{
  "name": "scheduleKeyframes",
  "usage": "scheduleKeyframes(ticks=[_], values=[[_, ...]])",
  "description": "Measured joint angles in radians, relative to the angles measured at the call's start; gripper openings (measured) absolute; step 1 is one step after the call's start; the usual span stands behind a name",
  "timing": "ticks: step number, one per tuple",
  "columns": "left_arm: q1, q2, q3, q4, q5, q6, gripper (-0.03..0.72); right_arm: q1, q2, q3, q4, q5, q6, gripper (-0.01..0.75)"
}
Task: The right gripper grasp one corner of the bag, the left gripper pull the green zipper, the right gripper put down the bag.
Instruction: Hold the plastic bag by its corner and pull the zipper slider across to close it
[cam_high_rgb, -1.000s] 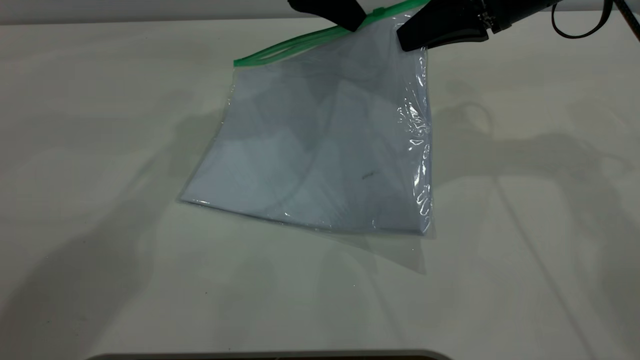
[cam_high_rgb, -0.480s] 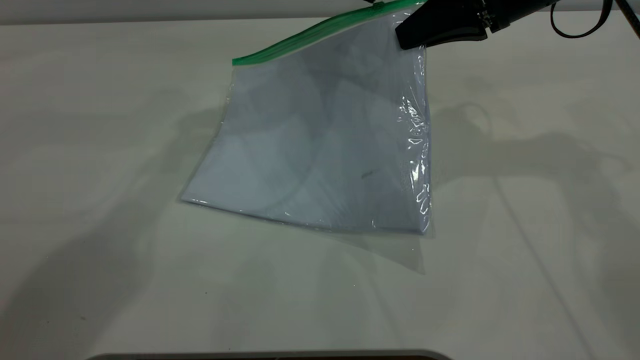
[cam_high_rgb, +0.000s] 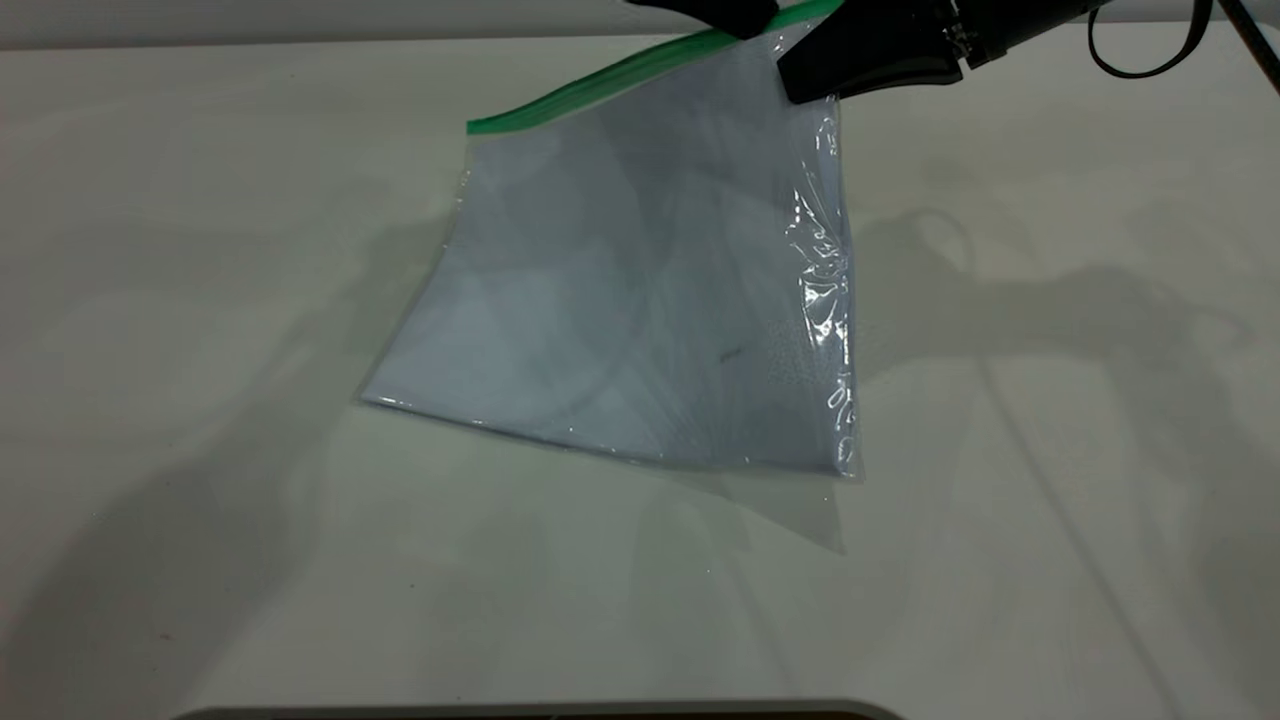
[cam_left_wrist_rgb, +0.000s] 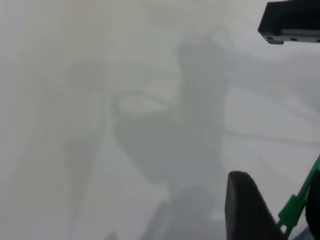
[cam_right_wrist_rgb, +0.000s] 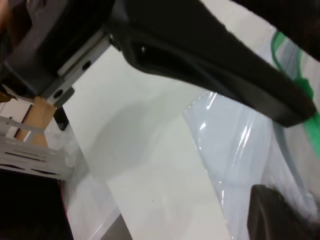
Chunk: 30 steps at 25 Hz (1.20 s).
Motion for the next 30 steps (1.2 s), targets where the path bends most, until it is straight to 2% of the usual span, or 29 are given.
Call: scheduleKeyframes(ticks=[5, 19, 25, 30], values=[[-0.004, 0.000, -0.002, 0.000, 0.007, 0.000, 0.332, 0.000, 0.000, 0.000, -0.001, 0.000, 0.000, 0.034], [-0.004, 0.000, -0.006, -0.001, 0.041, 0.000, 0.165, 0.000, 0.000, 0.000, -0.001, 0.007, -0.001, 0.034], [-0.005, 0.000, -0.006, 0.024, 0.033, 0.000, 0.067, 0.000, 0.000, 0.000, 0.000, 0.004, 0.000, 0.034], [-0.006, 0.000, -0.006, 0.029, 0.010, 0.000, 0.055, -0.002, 0.000, 0.000, 0.008, -0.005, 0.000, 0.034]])
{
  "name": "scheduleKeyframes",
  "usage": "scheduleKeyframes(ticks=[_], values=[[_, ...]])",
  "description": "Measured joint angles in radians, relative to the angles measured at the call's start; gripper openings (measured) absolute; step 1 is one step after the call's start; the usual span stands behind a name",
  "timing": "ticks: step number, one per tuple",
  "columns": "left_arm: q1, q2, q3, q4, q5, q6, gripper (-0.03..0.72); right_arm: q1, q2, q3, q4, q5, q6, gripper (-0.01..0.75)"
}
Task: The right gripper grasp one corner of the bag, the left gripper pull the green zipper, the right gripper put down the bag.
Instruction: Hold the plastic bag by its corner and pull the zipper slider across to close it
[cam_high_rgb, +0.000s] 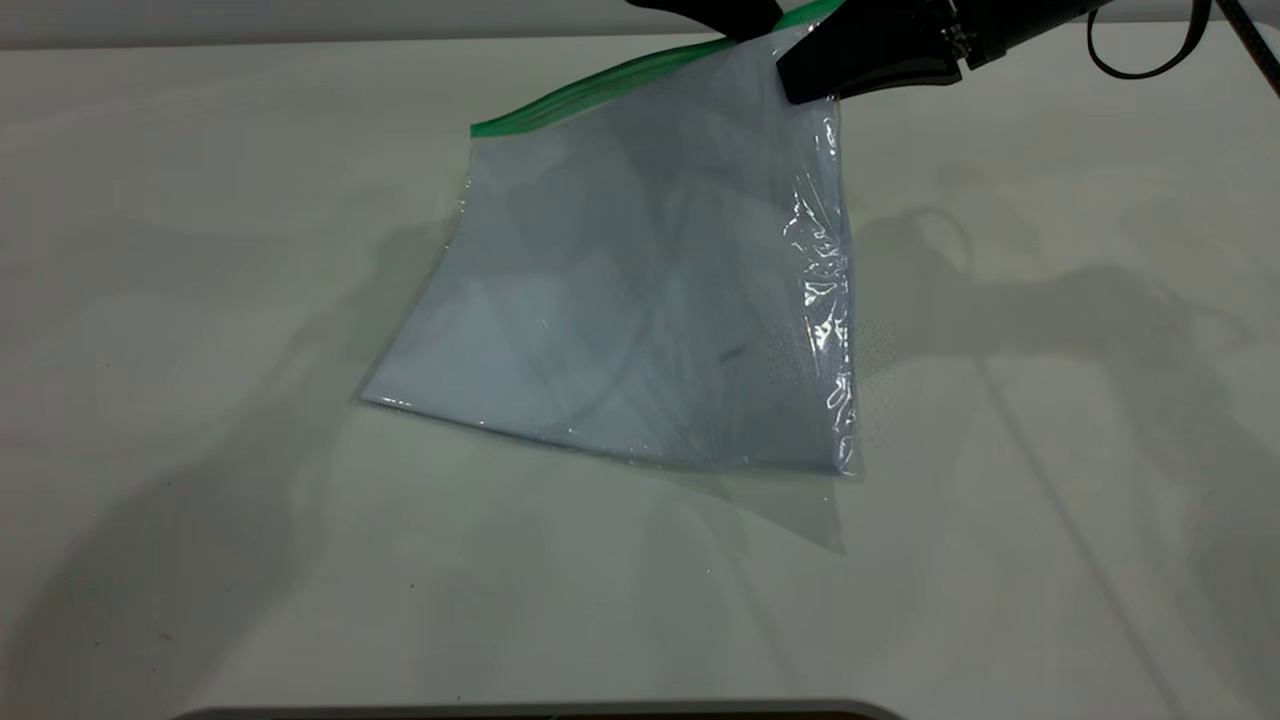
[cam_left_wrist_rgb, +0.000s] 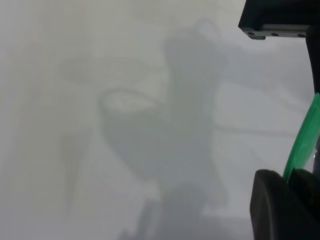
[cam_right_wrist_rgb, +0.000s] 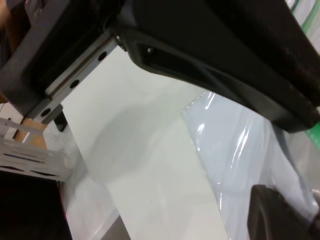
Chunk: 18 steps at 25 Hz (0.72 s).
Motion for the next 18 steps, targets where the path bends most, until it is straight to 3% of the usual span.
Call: scheduleKeyframes(ticks=[18], values=[[0.047, 0.006, 0.000, 0.018, -0.030, -0.004, 0.055, -0.028, 0.003, -0.020, 0.068, 0.023, -0.012, 0.034]])
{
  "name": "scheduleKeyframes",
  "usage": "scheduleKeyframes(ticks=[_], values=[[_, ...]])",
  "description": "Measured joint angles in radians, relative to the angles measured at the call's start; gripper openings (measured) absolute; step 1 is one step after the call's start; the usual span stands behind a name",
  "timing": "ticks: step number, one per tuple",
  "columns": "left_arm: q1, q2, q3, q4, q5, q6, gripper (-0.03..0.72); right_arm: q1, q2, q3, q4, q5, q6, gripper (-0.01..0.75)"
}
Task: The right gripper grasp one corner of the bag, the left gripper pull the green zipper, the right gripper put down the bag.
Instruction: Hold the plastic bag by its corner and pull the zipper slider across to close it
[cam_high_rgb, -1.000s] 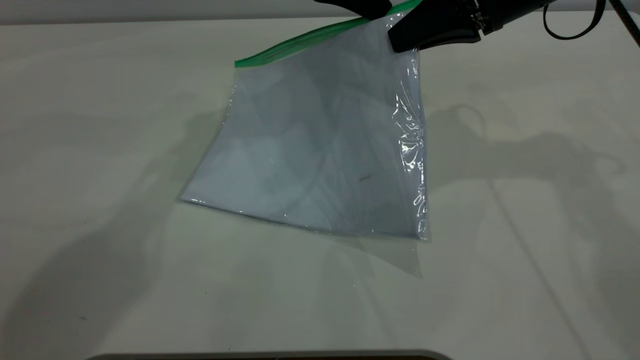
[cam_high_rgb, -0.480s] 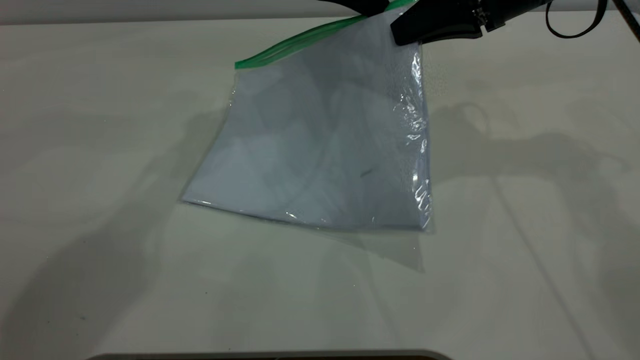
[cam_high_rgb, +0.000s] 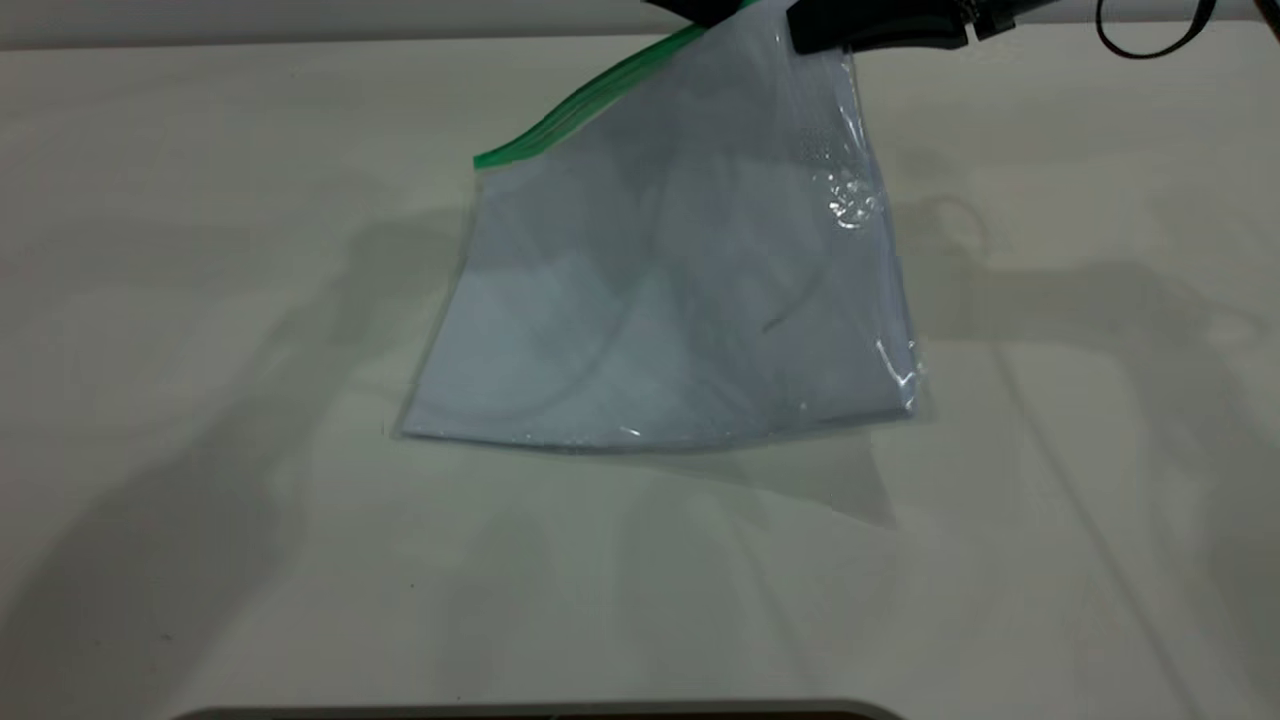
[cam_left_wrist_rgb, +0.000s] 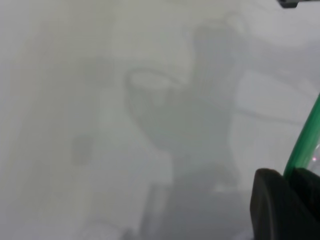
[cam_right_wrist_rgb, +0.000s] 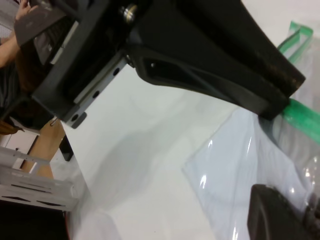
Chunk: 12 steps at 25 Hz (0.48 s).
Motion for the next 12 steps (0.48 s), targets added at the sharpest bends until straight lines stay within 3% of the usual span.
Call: scheduleKeyframes(ticks=[12], values=[[0.057, 0.039, -0.005, 0.003, 0.019, 0.002, 0.055, 0.001, 0.005, -0.007, 0.034, -0.010, -0.012, 0.034]])
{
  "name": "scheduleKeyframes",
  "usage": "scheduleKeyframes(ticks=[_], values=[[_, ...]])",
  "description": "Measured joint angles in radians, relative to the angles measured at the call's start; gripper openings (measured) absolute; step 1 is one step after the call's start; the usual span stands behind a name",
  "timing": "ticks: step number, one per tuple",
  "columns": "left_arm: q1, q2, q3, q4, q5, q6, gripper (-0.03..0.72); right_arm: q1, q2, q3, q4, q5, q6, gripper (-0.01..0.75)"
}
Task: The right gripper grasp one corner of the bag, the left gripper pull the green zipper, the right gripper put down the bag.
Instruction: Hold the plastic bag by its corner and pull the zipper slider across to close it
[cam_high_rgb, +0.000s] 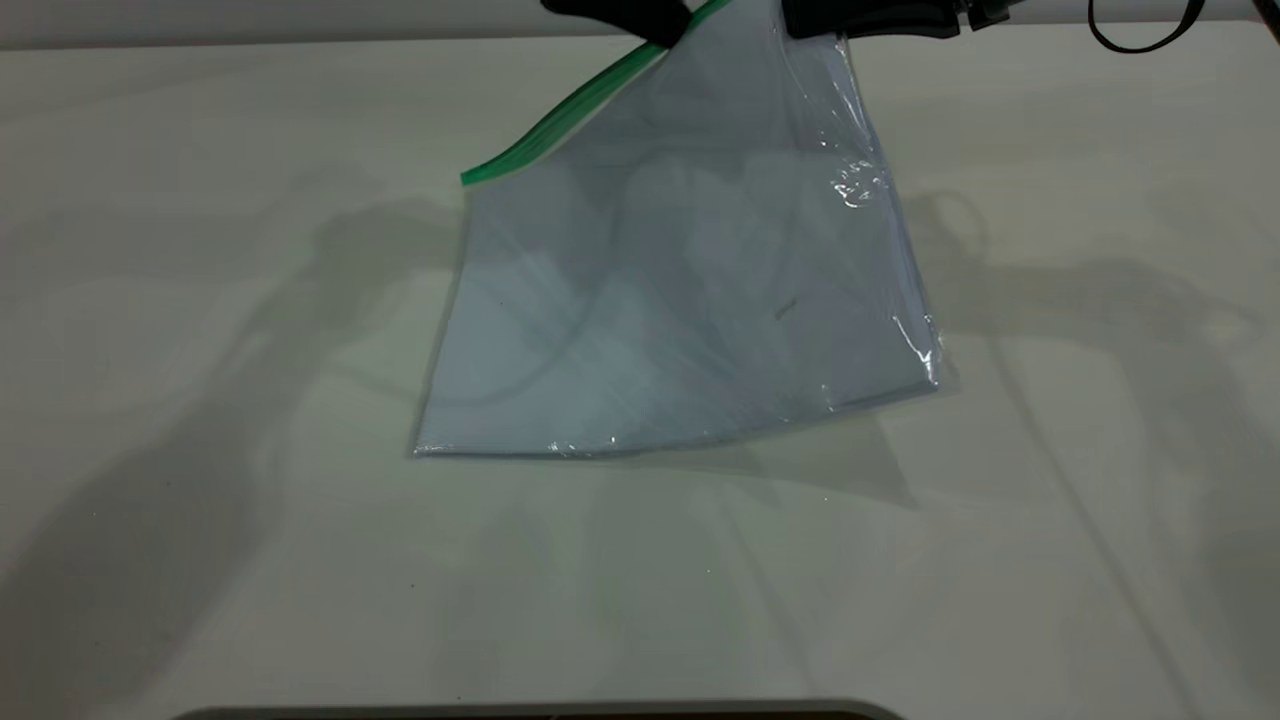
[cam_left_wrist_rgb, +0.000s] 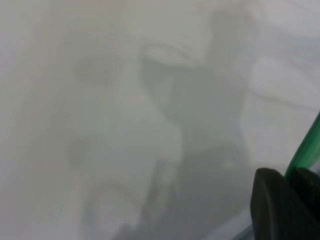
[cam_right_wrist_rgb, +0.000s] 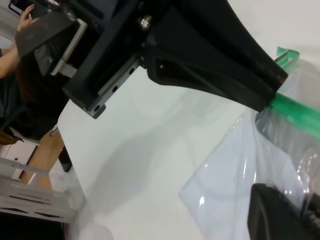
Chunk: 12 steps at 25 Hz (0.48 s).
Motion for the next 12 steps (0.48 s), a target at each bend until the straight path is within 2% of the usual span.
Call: scheduleKeyframes(ticks=[12], values=[[0.024, 0.011, -0.001, 0.108, -0.033, -0.020, 0.055, 0.000, 0.000, 0.000, 0.013, -0.019, -0.003, 0.034]])
